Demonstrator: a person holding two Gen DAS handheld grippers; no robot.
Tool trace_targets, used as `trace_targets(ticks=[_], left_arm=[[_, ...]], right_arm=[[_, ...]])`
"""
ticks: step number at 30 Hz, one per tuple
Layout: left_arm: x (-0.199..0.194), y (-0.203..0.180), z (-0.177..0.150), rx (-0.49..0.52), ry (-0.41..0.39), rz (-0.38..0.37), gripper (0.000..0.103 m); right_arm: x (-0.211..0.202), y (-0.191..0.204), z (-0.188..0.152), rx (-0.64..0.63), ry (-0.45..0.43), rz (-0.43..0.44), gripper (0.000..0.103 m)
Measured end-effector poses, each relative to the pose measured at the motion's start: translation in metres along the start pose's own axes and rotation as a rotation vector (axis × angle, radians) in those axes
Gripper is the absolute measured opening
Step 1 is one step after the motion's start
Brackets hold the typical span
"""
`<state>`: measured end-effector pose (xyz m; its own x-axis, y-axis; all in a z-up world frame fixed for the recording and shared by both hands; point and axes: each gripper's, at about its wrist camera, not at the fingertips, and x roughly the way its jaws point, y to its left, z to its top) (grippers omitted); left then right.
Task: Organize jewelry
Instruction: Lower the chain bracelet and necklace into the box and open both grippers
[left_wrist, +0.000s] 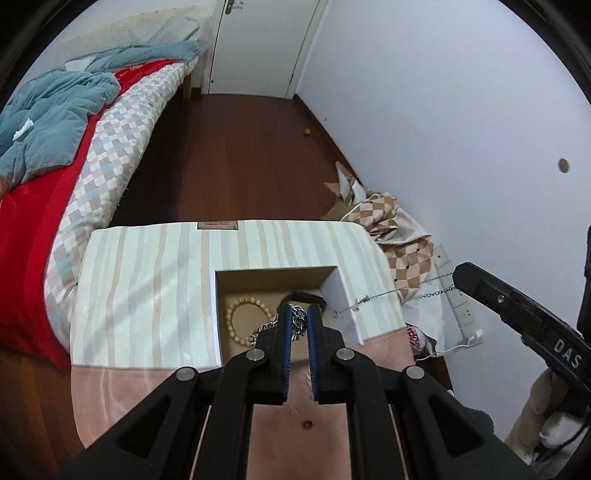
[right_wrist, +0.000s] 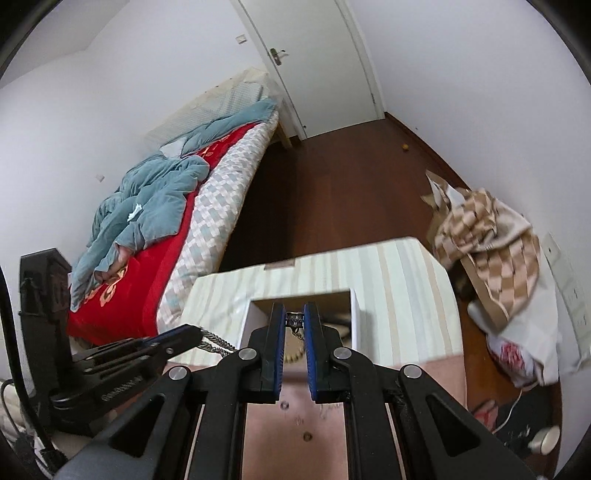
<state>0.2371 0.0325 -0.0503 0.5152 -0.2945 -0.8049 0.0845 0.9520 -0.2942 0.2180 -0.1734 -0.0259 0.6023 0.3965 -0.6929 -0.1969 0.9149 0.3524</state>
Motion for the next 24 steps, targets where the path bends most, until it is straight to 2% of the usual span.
trace_targets(ticks=[5,8,12,16,20,21,22,23,24], left_arm=[[0.044,0.017,0.009,-0.023,0.081,0.013,0.005],[0.073,0.027,0.007,-0.038,0.143,0.018,0.005],[0.105,0.037,0.004,-0.060,0.216,0.009,0.006],[0.119,0.042,0.005,-0.106,0.274,0.036,0.008],[0.120,0.045,0.011,-0.129,0.277,0.060,0.010],[0.118,0.044,0.013,-0.118,0.265,0.079,0.019],[0.117,0.044,0.016,-0.110,0.253,0.090,0.039],[0.114,0.044,0.017,-0.105,0.239,0.110,0.054],[0.112,0.045,0.018,-0.102,0.228,0.129,0.078]], right_arm=[[0.052,-0.005,0.010,-0.005,0.098,-0.005,0.010],[0.092,-0.015,0.003,0.014,0.190,-0.009,0.010],[0.124,-0.031,-0.012,0.045,0.276,-0.004,0.010],[0.142,-0.040,-0.020,0.045,0.322,-0.015,0.010],[0.156,-0.041,-0.020,0.027,0.361,-0.013,0.011],[0.158,-0.041,-0.019,0.024,0.371,-0.013,0.011],[0.161,-0.040,-0.018,0.021,0.375,-0.016,0.011],[0.163,-0.039,-0.016,0.017,0.382,-0.017,0.011],[0.166,-0.039,-0.016,0.016,0.401,-0.012,0.011]])
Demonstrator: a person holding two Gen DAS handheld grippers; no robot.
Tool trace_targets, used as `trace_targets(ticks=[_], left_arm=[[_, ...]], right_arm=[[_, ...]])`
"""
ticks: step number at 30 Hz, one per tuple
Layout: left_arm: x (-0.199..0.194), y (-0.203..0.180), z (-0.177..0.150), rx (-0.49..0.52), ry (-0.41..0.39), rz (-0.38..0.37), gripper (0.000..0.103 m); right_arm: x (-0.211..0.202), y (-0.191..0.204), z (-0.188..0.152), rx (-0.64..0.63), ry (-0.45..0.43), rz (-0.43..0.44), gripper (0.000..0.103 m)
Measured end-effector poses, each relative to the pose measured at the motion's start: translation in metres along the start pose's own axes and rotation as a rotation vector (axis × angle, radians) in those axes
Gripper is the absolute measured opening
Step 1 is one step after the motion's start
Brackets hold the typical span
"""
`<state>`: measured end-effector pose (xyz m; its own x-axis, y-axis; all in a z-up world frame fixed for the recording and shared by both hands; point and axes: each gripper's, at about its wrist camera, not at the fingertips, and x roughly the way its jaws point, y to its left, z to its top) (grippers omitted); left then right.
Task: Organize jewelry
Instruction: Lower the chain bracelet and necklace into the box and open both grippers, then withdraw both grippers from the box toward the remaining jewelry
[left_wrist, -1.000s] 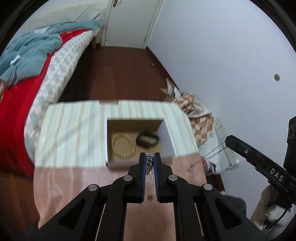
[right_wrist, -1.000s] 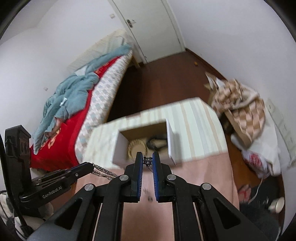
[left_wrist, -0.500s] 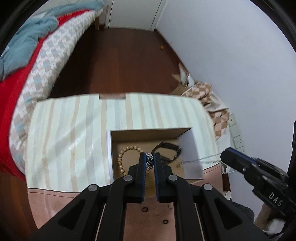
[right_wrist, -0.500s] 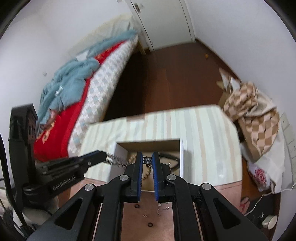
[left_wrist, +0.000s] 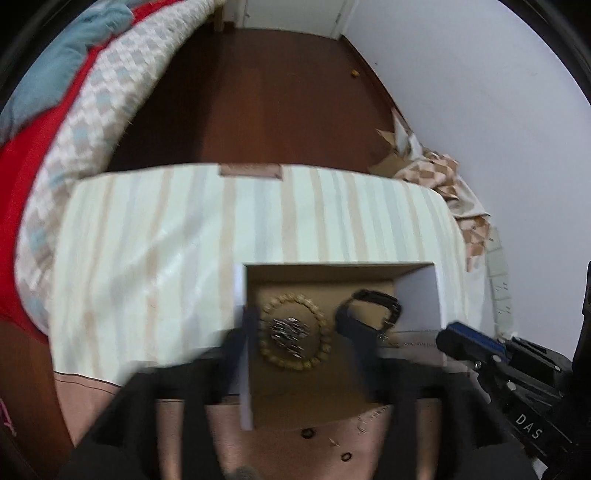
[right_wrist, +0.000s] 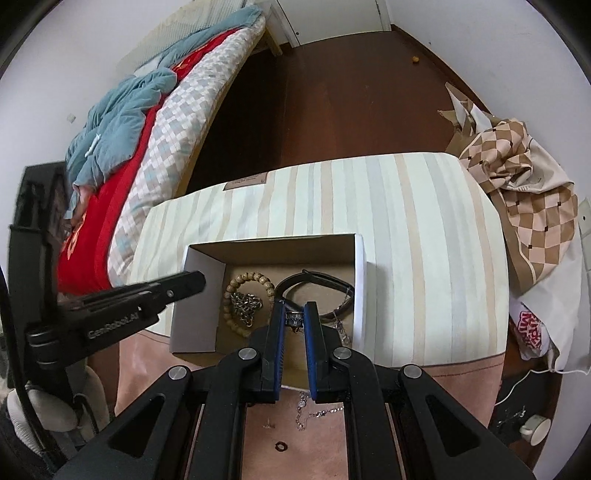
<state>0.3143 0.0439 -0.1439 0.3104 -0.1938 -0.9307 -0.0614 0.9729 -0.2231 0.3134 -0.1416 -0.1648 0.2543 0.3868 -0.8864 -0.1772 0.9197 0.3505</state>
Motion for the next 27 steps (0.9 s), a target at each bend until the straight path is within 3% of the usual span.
trace_targets(ticks=[5,6,7,9,14,16,18,21,27], left_arm=[[-0.014,0.010,0.000,-0.002,-0.067,0.064,0.086],[-0.016,0.012,-0.001,-0.004,-0.075,0.075,0.095],[-0.018,0.015,-0.003,-0.004,-0.087,0.087,0.097],[-0.022,0.020,-0.007,-0.009,-0.104,0.110,0.097],[-0.029,0.027,-0.024,-0.015,-0.149,0.170,0.103],[-0.030,0.027,-0.033,-0.002,-0.164,0.211,0.103],[-0.029,0.025,-0.042,0.007,-0.167,0.230,0.103],[-0.025,0.024,-0.055,0.008,-0.158,0.239,0.103],[-0.025,0.020,-0.072,0.012,-0.150,0.264,0.103]], right_arm=[[0.007,-0.002,0.008,0.019,0.058,0.007,0.014],[0.006,-0.003,0.008,0.024,0.056,0.011,0.023],[0.005,-0.003,0.008,0.030,0.053,0.015,0.030],[0.001,-0.007,0.007,0.042,0.039,0.008,0.055],[-0.005,-0.006,0.002,0.017,-0.001,-0.073,0.059],[-0.007,-0.003,-0.004,-0.013,-0.021,-0.148,0.068],[-0.007,0.001,-0.012,-0.043,-0.040,-0.231,0.088],[0.000,0.005,-0.025,-0.077,-0.041,-0.323,0.095],[0.006,0.005,-0.043,-0.077,-0.048,-0.362,0.100]])
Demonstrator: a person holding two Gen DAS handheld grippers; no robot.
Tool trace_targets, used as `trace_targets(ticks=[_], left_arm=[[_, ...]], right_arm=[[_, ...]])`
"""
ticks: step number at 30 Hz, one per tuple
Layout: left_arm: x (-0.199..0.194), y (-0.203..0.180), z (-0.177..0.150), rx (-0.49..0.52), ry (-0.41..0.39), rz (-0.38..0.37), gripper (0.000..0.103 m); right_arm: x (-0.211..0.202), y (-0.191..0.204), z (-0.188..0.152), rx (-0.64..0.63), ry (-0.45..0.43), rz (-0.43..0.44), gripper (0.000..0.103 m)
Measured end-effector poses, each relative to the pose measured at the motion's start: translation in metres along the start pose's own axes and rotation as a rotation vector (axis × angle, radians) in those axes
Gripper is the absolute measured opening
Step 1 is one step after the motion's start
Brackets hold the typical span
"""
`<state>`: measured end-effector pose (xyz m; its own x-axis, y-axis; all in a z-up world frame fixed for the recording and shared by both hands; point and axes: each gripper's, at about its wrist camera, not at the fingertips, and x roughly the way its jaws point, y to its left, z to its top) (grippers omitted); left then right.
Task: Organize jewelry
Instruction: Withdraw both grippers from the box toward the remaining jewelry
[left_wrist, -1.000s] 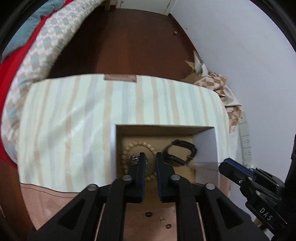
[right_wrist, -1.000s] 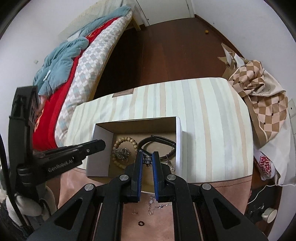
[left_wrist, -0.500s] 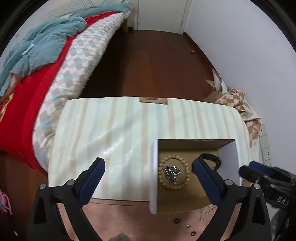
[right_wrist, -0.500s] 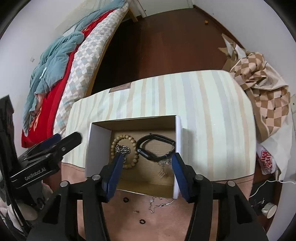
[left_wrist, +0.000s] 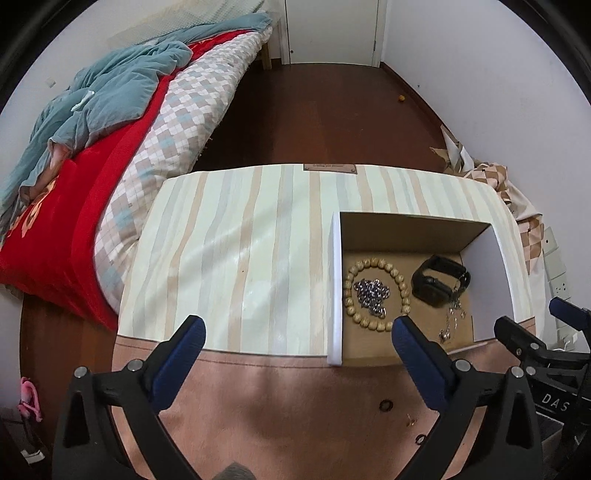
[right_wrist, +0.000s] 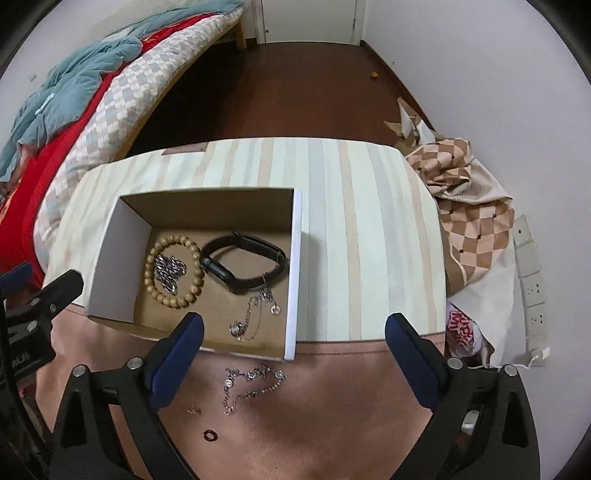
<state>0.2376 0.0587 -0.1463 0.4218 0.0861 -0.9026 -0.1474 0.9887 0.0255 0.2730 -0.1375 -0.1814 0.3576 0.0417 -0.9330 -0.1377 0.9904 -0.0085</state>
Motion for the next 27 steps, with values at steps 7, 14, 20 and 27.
trace_targets(ticks=[7,14,20,27], left_arm=[[-0.019,0.002,-0.007,-0.005,-0.030,0.008,0.103],[-0.052,0.003,-0.014,-0.019,-0.090,0.008,0.103],[-0.083,0.003,-0.023,-0.027,-0.142,0.007,0.103],[-0.117,0.003,-0.037,-0.020,-0.201,-0.003,0.103]], right_arm=[[-0.013,0.001,-0.007,0.014,-0.027,-0.004,0.100],[-0.049,0.002,-0.012,0.016,-0.095,-0.013,0.100],[-0.082,0.004,-0.022,0.015,-0.154,-0.022,0.100],[-0.123,0.001,-0.044,0.032,-0.219,-0.017,0.100]])
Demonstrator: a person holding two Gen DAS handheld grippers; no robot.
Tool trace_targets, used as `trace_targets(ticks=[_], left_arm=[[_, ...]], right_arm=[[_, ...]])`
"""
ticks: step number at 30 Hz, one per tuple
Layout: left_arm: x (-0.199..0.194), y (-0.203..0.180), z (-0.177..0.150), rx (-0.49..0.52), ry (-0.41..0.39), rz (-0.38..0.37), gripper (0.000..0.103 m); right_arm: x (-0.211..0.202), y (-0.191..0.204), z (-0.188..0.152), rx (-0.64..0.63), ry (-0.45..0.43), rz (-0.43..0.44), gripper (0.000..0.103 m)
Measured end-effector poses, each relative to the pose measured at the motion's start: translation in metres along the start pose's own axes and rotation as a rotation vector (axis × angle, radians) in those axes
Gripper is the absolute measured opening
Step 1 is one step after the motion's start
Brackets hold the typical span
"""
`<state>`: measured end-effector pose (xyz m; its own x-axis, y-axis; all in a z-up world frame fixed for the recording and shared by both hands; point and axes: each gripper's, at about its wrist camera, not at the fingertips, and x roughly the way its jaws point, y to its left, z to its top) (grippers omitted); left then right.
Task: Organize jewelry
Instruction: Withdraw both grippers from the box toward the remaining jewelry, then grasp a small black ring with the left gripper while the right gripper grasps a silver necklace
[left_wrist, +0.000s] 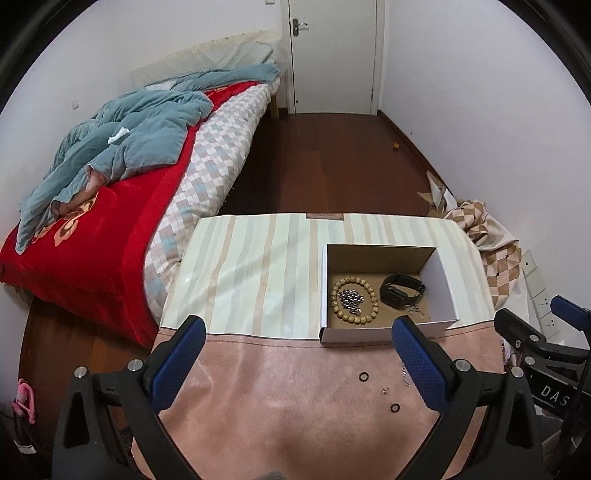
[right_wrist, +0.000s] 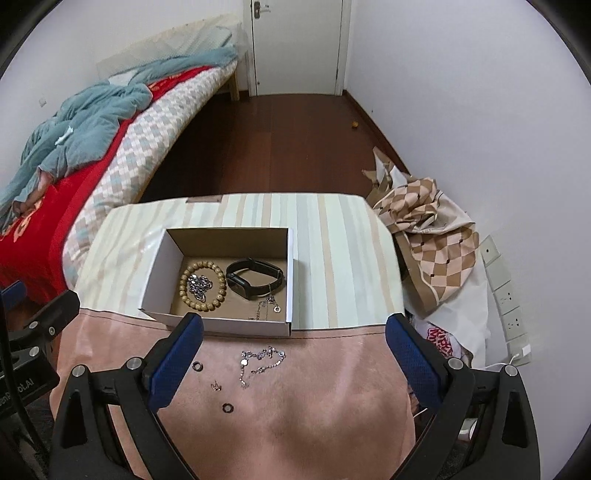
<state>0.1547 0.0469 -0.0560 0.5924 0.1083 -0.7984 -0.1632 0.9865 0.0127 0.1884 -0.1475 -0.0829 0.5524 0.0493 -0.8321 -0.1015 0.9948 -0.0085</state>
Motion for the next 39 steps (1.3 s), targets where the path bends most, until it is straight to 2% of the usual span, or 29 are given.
trace_targets(ticks=[9,13,16,21,22,24,26,31,34,38,39], left_arm=[[-0.021,-0.004,-0.014,0.006,-0.014,-0.016,0.103],[-0.011,-0.006,-0.027,0.008,0.004,0.005,0.103],[0.012,-0.005,-0.043,0.010,0.043,0.041,0.103],[0.067,-0.001,-0.072,0.003,0.154,0.105,0.103],[0.078,0.001,-0.077,-0.003,0.178,0.113,0.103],[0.097,0.003,-0.084,-0.015,0.210,0.126,0.103],[0.110,0.005,-0.087,-0.018,0.233,0.137,0.103],[0.130,0.007,-0.087,-0.021,0.259,0.142,0.103],[0.138,0.007,-0.085,-0.014,0.268,0.138,0.103],[0.144,0.006,-0.084,-0.003,0.269,0.137,0.103],[0.146,0.005,-0.084,-0.002,0.274,0.134,0.103]], right_arm=[[-0.032,-0.001,-0.016,0.000,-0.029,0.013,0.100],[-0.028,-0.007,-0.026,0.021,-0.006,0.034,0.100],[-0.007,-0.016,-0.040,0.055,0.038,0.052,0.100],[0.048,-0.024,-0.070,0.100,0.111,0.095,0.098],[0.061,-0.024,-0.075,0.099,0.122,0.101,0.094],[0.085,-0.023,-0.083,0.095,0.146,0.100,0.077],[0.106,-0.022,-0.087,0.097,0.150,0.109,0.073],[0.144,-0.015,-0.085,0.080,0.147,0.115,0.071],[0.160,-0.008,-0.084,0.052,0.150,0.101,0.069],[0.163,0.004,-0.082,-0.013,0.107,0.079,0.065],[0.162,0.008,-0.084,-0.031,0.092,0.074,0.061]])
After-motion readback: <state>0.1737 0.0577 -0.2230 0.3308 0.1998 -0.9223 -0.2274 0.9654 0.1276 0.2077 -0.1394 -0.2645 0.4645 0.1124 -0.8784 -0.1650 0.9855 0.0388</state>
